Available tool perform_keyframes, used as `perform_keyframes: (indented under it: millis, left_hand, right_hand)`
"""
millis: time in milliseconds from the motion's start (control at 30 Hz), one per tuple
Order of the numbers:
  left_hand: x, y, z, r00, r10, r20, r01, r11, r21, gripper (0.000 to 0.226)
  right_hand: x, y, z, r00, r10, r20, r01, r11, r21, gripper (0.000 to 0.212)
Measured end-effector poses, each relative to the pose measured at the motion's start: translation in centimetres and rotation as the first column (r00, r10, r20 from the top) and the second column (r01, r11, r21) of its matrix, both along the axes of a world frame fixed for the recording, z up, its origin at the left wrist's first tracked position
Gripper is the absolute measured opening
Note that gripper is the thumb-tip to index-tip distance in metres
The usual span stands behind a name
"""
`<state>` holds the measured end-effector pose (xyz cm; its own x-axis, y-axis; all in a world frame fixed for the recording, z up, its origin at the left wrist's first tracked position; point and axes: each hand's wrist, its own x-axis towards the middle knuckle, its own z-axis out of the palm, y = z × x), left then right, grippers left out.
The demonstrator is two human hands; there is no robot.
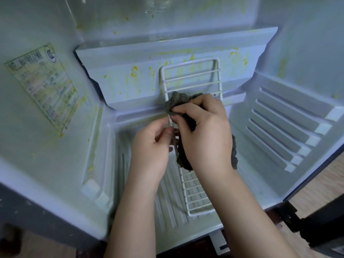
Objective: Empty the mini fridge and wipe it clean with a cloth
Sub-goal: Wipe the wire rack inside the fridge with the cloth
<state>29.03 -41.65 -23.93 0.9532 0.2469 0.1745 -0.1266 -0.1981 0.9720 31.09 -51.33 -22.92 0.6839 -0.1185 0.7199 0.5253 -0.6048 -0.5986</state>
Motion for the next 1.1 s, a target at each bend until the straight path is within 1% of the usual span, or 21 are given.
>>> perform_keyframes:
  millis: [133, 233, 333, 367, 467, 600, 667, 767, 833, 900, 967, 1000, 1067, 1100]
  left_hand:
    - [0.0, 0.0, 0.0, 1.0, 0.02, -0.001, -0.02, 1.0, 0.021, 0.031]
    - [-0.1, 0.0, 0.0, 0.999, 0.035, 0.019, -0.036, 0.998, 0.06, 0.025]
    - [0.2, 0.2, -0.3, 0.991, 0.075, 0.108, -0.103, 0.955, 0.279, 0.018]
    - [0.4, 0.2, -0.4, 0.989, 0.098, 0.114, -0.13, 0.941, 0.314, 0.016]
    - [0.5, -0.1, -0.4, 0.981, 0.163, 0.109, -0.188, 0.939, 0.288, 0.011]
    - [0.5, -0.2, -0.4, 0.977, 0.187, 0.101, -0.208, 0.94, 0.271, 0.016]
    - [0.5, -0.1, -0.4, 0.98, 0.178, 0.088, -0.195, 0.949, 0.246, 0.019]
    - [0.4, -0.1, -0.2, 0.983, 0.168, 0.075, -0.181, 0.959, 0.22, 0.022]
    - [0.3, -0.1, -0.1, 0.983, 0.164, 0.078, -0.178, 0.959, 0.222, 0.021]
    - [0.2, -0.2, 0.1, 0.984, 0.164, 0.067, -0.176, 0.958, 0.228, 0.019]
    - [0.3, -0.2, 0.1, 0.987, 0.148, 0.06, -0.157, 0.962, 0.221, 0.017]
    - [0.2, -0.2, 0.1, 0.989, 0.131, 0.066, -0.143, 0.964, 0.224, 0.017]
    - [0.2, -0.1, 0.2, 0.992, 0.101, 0.079, -0.117, 0.963, 0.243, 0.023]
    - [0.1, 0.1, 0.2, 0.993, 0.089, 0.072, -0.105, 0.961, 0.254, 0.025]
  right_hand:
    - [0.2, 0.3, 0.1, 0.999, -0.034, 0.002, 0.034, 0.999, -0.014, 0.011]
    - [0.2, 0.2, 0.3, 0.999, -0.036, -0.014, 0.035, 0.999, -0.033, 0.009]
    - [0.2, 0.2, 0.3, 0.999, -0.035, -0.004, 0.035, 0.999, -0.039, 0.009]
    - [0.2, 0.1, 0.3, 1.0, -0.03, 0.008, 0.031, 0.999, -0.041, 0.01]
    - [0.4, -0.6, 0.1, 0.999, -0.037, 0.04, 0.038, 0.998, -0.04, 0.011]
    - [1.6, -3.8, -0.3, 0.99, -0.137, 0.035, 0.138, 0.99, -0.04, 0.011]
    - [1.9, -5.6, -0.2, 0.989, -0.148, -0.005, 0.148, 0.989, 0.023, 0.011]
    - [1.8, -6.4, 0.0, 0.993, -0.099, -0.071, 0.107, 0.989, 0.107, 0.01]
    - [1.3, -6.1, 0.5, 0.991, -0.124, -0.042, 0.128, 0.984, 0.121, 0.012]
    - [0.5, -5.4, 1.5, 0.99, -0.136, 0.027, 0.131, 0.982, 0.139, 0.015]
    - [-0.3, -3.9, 2.2, 0.994, -0.072, 0.083, 0.062, 0.991, 0.12, 0.017]
    - [-0.6, -2.9, 2.2, 0.996, -0.019, 0.09, 0.011, 0.996, 0.084, 0.016]
    - [-0.8, -1.1, 1.3, 0.996, 0.057, 0.065, -0.056, 0.998, -0.022, 0.012]
    - [-0.8, -0.5, 0.7, 0.997, 0.056, 0.048, -0.053, 0.997, -0.065, 0.011]
